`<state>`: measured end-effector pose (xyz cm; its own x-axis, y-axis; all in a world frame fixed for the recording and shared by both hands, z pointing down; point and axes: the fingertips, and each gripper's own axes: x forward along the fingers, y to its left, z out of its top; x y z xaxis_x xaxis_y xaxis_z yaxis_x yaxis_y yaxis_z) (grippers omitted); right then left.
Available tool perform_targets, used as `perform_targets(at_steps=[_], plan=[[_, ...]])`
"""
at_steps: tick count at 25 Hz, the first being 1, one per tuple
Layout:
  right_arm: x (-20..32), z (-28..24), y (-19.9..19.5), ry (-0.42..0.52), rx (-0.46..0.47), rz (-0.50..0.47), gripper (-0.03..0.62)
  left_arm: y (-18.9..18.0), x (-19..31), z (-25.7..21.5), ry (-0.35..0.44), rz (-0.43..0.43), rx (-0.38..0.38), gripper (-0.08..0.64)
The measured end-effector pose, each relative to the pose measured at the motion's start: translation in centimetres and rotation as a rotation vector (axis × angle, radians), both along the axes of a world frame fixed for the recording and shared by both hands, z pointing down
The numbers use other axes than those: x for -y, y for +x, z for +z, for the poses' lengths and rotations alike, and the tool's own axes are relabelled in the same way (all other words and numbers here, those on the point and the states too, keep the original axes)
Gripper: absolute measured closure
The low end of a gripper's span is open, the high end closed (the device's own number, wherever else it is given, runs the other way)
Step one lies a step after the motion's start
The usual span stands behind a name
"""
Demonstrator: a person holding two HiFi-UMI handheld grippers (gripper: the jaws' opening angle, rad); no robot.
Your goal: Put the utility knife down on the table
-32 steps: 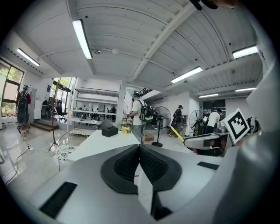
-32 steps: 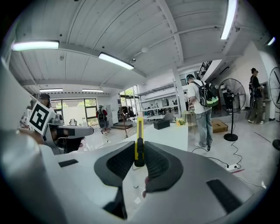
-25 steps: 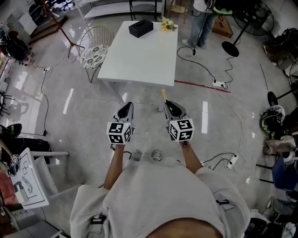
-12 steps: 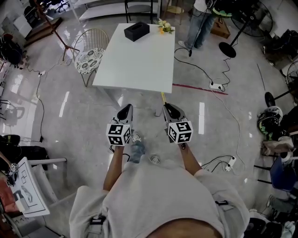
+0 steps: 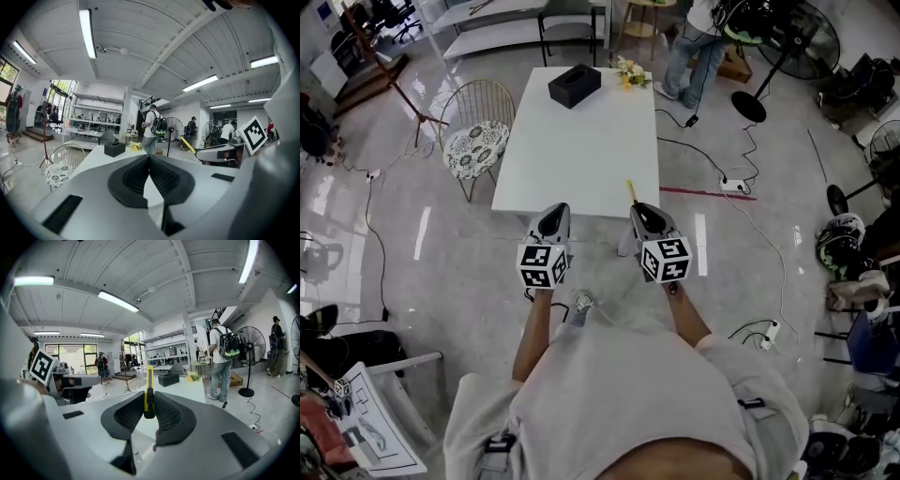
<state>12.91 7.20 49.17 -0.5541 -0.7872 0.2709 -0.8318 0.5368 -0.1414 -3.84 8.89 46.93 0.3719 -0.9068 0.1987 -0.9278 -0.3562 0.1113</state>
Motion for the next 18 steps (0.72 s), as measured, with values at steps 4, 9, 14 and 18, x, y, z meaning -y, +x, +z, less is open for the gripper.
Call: perform_targets(at_steps=[4, 9, 14, 18], plan=[[2.7, -0.7, -2.0, 0.012, -0.013, 0.013, 0.509, -2.6, 2.7, -0.5, 0.013, 0.004, -0.007, 0.54], [4.8, -0.9, -4.4, 0.022, -0.019, 0.028, 0.509, -5.6, 5.1, -0.5, 0.017, 0.008, -0.011, 0.54], [6.2, -0.3, -5.3, 0.014, -0.019, 0.051, 0.509, -7.0, 7.1, -0.2, 0.009, 0.025, -0.007, 0.54], [7.1, 0.5, -5.2, -0.006, -0.021, 0.062, 0.509, -7.2, 8.4, 0.4, -0.004, 0.033, -0.004, 0.54]])
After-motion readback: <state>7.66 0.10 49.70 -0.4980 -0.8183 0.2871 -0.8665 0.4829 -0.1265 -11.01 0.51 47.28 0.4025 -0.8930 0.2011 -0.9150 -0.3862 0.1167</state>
